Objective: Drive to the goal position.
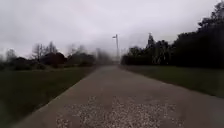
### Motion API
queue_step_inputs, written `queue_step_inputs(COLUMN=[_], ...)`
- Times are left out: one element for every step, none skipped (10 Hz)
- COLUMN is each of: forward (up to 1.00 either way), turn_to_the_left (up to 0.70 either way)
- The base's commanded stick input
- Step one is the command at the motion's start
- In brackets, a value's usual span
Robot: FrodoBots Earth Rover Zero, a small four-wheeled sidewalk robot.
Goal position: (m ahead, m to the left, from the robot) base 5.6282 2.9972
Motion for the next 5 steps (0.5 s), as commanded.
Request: queue_step_inputs(forward=[0.85, 0.85, 0.85, 0.85, 0.85], turn_to_the_left=[0.00, 0.00, 0.00, 0.00, 0.00])
